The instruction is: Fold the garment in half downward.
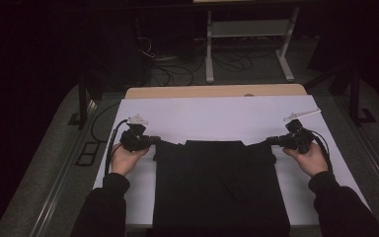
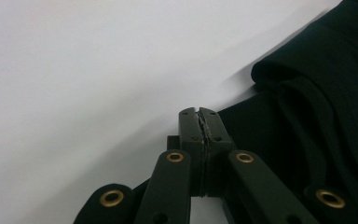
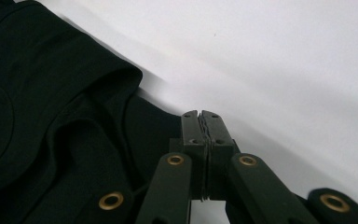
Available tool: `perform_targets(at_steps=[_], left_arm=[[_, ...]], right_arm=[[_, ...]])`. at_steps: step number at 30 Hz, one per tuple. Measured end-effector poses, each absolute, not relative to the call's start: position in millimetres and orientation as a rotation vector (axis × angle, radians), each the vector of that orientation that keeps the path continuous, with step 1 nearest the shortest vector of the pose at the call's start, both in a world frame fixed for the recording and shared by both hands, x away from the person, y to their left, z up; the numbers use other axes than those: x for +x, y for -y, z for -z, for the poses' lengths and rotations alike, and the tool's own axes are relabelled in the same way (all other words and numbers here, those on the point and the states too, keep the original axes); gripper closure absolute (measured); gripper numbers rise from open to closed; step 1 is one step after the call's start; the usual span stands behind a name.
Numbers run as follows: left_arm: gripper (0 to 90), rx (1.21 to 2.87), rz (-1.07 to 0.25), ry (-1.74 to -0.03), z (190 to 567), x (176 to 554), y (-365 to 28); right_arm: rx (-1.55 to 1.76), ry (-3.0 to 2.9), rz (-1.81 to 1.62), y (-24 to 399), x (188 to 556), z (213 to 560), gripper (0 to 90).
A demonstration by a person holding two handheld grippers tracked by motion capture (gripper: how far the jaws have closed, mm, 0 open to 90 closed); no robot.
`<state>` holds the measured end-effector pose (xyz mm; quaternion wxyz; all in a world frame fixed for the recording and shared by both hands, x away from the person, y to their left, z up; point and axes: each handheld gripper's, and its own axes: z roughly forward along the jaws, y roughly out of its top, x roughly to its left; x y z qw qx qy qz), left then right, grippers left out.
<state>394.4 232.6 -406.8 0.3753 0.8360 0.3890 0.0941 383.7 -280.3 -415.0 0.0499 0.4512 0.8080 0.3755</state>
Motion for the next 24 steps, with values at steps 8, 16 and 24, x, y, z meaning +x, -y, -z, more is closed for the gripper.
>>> perform_targets(at_steps=[8,16,24], left_arm=[[88.2,2.142,-0.262,-1.019,396.6,404.7,-235.0],[88.2,2.126,-0.297,-1.021,371.8,414.0,-232.9],[88.2,2.104,-0.294,-1.060,364.2,419.8,-234.8]], right_arm=[[1.391,-2.452,-1.168,278.1,397.0,406.7,87.8],[1.404,-2.421,-1.157,277.6,409.1,389.2,87.8],[1.441,-2.385,-1.167,280.5,420.7,377.1,87.7]])
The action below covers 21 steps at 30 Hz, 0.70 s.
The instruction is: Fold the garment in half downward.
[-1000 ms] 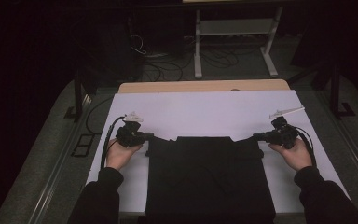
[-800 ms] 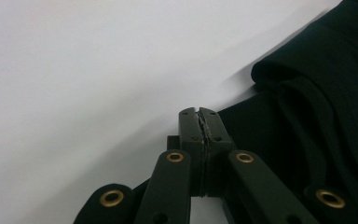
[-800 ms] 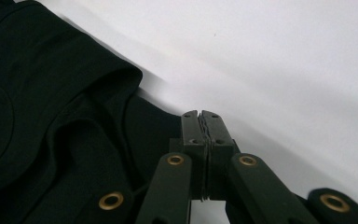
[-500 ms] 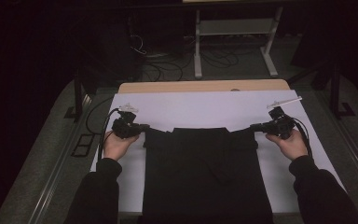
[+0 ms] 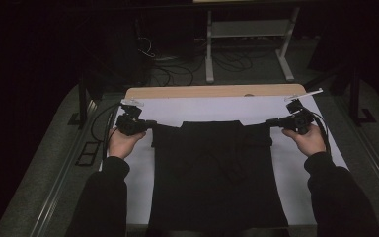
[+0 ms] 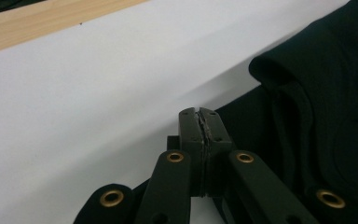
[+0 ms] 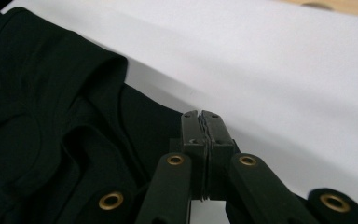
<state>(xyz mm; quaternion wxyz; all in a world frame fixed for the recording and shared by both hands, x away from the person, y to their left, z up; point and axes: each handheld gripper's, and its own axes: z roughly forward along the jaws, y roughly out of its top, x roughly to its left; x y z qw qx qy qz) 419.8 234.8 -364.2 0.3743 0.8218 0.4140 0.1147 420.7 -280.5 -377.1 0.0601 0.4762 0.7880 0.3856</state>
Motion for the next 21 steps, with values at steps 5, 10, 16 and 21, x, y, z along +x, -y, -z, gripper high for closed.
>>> perform_targets(at_steps=[5,10,16,21], left_arm=[[88.1,2.091,-0.300,-1.074,360.1,425.1,-235.6],[88.2,2.091,-0.299,-1.071,356.6,433.3,-229.9],[88.1,2.096,-0.303,-1.069,355.6,443.6,-222.3],[88.1,2.104,-0.311,-1.074,354.5,449.3,-221.1]], right_arm=[[1.460,-2.361,-1.170,283.0,428.0,371.0,87.7],[1.472,-2.347,-1.160,282.4,433.4,368.8,87.7],[1.480,-2.336,-1.145,285.2,439.6,368.6,87.7],[1.502,-2.317,-1.146,290.0,446.3,369.6,87.7]])
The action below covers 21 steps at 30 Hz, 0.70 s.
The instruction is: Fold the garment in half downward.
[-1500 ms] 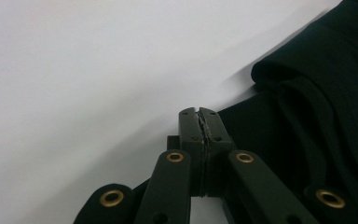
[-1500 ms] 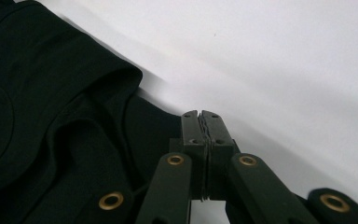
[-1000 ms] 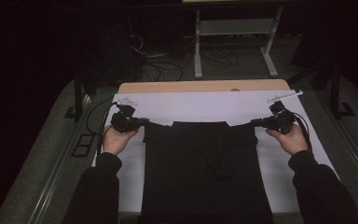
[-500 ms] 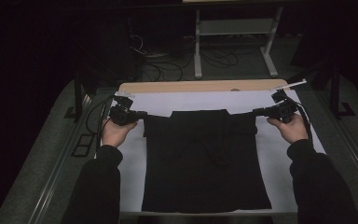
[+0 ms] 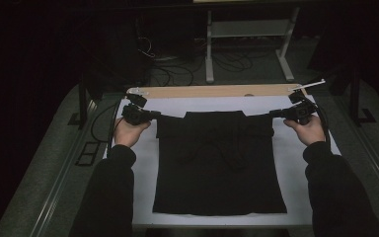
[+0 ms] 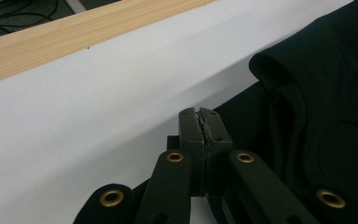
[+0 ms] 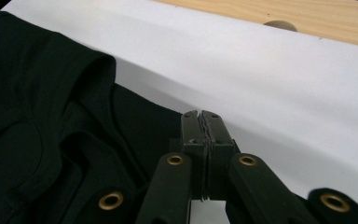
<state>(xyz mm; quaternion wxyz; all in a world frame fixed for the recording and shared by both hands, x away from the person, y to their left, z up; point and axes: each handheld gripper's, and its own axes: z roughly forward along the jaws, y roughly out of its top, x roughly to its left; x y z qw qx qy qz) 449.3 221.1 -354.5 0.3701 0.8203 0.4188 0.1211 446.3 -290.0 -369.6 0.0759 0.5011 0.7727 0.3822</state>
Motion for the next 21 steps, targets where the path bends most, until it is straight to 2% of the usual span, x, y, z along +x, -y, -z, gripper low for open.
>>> perform_targets(at_steps=[21], left_arm=[[88.1,2.064,-0.317,-1.090,356.1,479.9,-220.4]], right_arm=[[1.506,-2.274,-1.123,287.4,472.5,365.4,87.7]])
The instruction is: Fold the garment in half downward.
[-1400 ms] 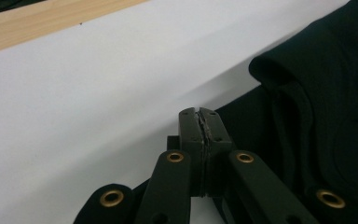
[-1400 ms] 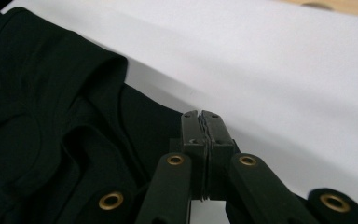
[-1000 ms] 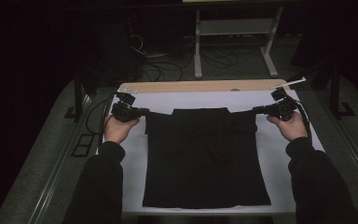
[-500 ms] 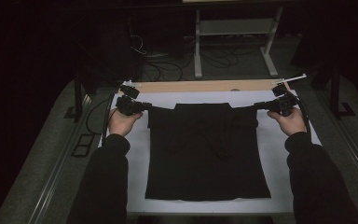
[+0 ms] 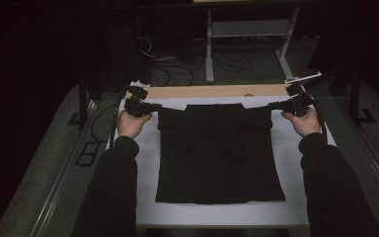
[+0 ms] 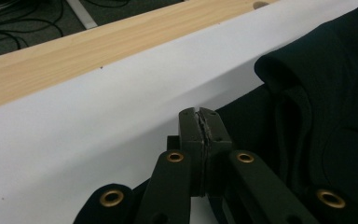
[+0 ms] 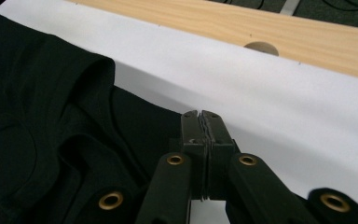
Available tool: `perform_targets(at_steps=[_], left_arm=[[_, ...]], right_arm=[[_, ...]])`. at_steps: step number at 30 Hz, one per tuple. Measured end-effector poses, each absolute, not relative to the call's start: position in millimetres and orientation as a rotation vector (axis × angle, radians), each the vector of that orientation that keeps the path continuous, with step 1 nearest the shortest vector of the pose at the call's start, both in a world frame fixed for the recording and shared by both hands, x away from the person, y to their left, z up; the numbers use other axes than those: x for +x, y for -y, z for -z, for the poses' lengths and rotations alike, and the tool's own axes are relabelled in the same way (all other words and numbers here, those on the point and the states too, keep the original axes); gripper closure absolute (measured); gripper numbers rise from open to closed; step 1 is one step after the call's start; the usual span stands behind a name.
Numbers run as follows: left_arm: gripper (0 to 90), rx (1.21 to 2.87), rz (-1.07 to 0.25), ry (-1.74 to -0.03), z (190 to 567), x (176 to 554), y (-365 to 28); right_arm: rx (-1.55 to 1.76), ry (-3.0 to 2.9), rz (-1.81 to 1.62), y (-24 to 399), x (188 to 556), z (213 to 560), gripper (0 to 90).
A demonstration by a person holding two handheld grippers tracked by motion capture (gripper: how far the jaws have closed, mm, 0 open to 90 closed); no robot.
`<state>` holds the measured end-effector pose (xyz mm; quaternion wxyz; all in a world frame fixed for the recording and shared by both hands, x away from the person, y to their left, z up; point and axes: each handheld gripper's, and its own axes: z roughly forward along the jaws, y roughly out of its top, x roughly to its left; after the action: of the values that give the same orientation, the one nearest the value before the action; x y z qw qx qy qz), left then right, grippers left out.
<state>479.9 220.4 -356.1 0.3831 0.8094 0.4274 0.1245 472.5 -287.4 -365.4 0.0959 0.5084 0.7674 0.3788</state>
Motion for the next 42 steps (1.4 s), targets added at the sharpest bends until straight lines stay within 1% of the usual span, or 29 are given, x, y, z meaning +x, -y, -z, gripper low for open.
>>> perform_targets(at_steps=[14,18,26,31,32,33,36,37,39,41,42], left_arm=[[88.1,2.072,-0.348,-1.068,344.3,492.6,-215.5],[88.1,2.083,-0.340,-1.073,347.9,497.6,-212.6],[88.0,2.101,-0.328,-1.087,359.4,502.9,-208.5],[87.0,2.083,-0.324,-1.117,365.8,505.1,-209.1],[85.4,2.071,-0.342,-1.138,368.0,504.7,-208.7],[81.9,2.067,-0.362,-1.159,370.2,503.9,-208.8],[71.8,2.020,-0.345,-1.186,375.8,501.6,-211.8],[66.4,2.006,-0.336,-1.192,376.9,500.4,-213.1],[54.8,1.977,-0.285,-1.192,379.3,499.4,-216.1],[45.2,1.946,-0.248,-1.215,380.6,498.5,-218.3],[41.6,1.935,-0.236,-1.219,380.5,497.9,-219.6]], right_arm=[[1.493,-2.249,-1.103,285.0,485.1,357.6,87.7],[1.506,-2.240,-1.106,286.7,488.2,357.7,87.7],[1.522,-2.255,-1.096,285.5,495.2,370.2,87.7],[1.535,-2.256,-1.099,282.8,498.1,374.8,86.4],[1.533,-2.248,-1.105,282.4,498.1,375.6,84.8],[1.532,-2.231,-1.108,281.6,497.5,376.4,81.1],[1.533,-2.228,-1.064,280.2,495.8,378.3,67.8],[1.524,-2.228,-1.064,280.4,494.6,378.4,64.4],[1.517,-2.224,-1.082,281.6,492.1,378.0,54.7],[1.524,-2.224,-1.082,282.8,490.8,376.8,43.8],[1.529,-2.225,-1.094,283.2,489.8,375.7,41.1]])
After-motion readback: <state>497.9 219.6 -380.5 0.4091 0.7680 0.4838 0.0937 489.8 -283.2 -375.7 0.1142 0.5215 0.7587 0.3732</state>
